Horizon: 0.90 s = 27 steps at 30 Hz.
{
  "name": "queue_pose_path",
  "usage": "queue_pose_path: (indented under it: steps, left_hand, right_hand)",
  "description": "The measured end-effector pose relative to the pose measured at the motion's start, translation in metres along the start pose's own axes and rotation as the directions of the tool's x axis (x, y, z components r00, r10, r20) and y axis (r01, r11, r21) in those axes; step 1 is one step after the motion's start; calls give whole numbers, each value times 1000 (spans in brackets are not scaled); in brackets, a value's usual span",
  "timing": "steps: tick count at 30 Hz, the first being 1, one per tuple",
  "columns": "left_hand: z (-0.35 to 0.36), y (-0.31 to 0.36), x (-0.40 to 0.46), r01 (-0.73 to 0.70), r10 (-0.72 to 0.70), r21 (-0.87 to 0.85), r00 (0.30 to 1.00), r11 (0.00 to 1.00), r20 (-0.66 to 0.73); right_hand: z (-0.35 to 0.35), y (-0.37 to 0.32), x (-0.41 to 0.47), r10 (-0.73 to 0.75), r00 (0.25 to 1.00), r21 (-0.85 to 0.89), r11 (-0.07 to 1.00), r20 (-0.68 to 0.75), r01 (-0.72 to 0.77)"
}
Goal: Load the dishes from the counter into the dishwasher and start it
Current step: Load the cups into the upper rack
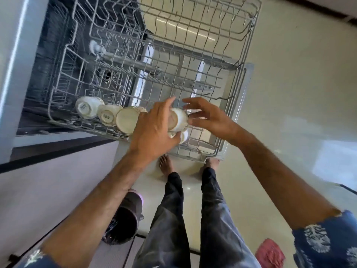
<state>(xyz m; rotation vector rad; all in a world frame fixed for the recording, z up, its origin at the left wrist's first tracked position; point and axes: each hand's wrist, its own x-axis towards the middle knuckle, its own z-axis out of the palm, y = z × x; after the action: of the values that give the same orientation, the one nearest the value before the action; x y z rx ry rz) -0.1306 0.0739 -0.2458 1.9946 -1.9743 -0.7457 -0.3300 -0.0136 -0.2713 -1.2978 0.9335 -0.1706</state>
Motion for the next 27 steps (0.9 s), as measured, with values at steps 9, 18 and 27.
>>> queue_pose_path:
  steps: [9, 18, 27]
  left_hand:
    - [15, 40, 18, -97, 102, -48, 986, 994, 132]
    - [24, -22, 13, -213, 130, 217, 930, 953, 344]
    - [34, -17, 17, -238, 101, 299, 906, 924, 411]
  right_hand:
    - [-24, -10, -20, 151, 988, 18, 988, -16, -151]
    - [-7, 14, -19, 139, 990, -528, 843, 34, -101]
    - [16, 25, -1, 277, 961, -614, 762, 21, -206]
